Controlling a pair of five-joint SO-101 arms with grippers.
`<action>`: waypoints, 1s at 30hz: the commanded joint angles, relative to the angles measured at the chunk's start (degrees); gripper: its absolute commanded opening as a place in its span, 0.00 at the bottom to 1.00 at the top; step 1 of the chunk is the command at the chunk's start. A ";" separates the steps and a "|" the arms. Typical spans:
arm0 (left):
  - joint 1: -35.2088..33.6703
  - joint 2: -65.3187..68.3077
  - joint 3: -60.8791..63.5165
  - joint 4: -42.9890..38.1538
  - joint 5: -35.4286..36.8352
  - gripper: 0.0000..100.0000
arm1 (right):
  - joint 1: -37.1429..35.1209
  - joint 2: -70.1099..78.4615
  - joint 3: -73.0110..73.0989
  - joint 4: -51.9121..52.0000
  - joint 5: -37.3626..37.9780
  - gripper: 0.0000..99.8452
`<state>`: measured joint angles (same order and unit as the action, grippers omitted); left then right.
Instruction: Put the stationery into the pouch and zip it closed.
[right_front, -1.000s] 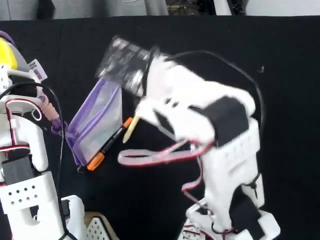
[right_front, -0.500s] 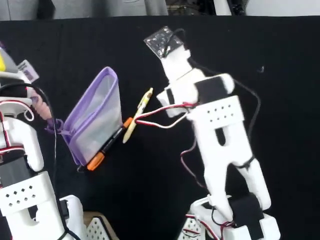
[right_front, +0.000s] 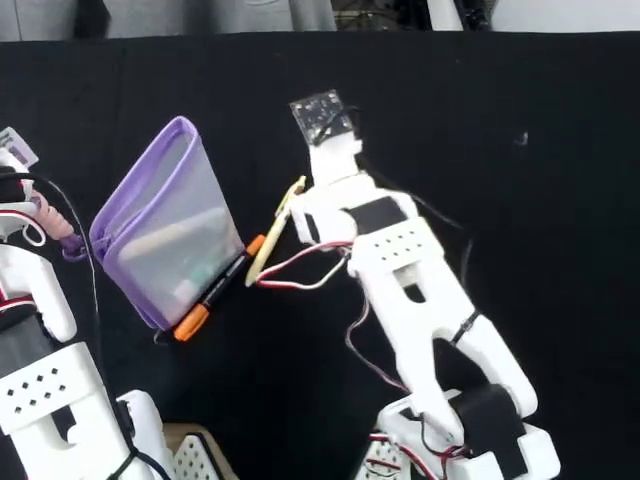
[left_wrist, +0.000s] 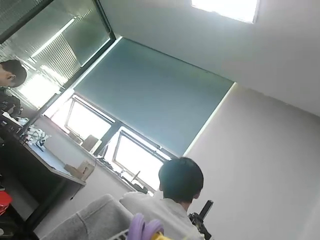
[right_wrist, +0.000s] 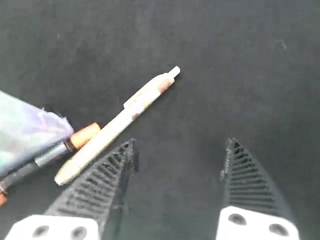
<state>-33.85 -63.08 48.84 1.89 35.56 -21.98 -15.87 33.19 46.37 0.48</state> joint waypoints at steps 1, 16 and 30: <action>-0.48 -0.53 -0.66 -1.05 0.44 0.03 | -4.31 3.65 -1.01 -3.78 -1.93 0.27; -0.04 -0.62 -0.66 -0.97 0.62 0.03 | -4.48 30.64 -21.32 -3.52 -8.00 0.27; 0.04 -0.62 0.40 -0.97 0.62 0.03 | 0.62 53.32 -49.45 5.80 -16.70 0.27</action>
<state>-33.85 -63.08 49.10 1.89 35.56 -22.95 32.31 -3.47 45.67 -14.99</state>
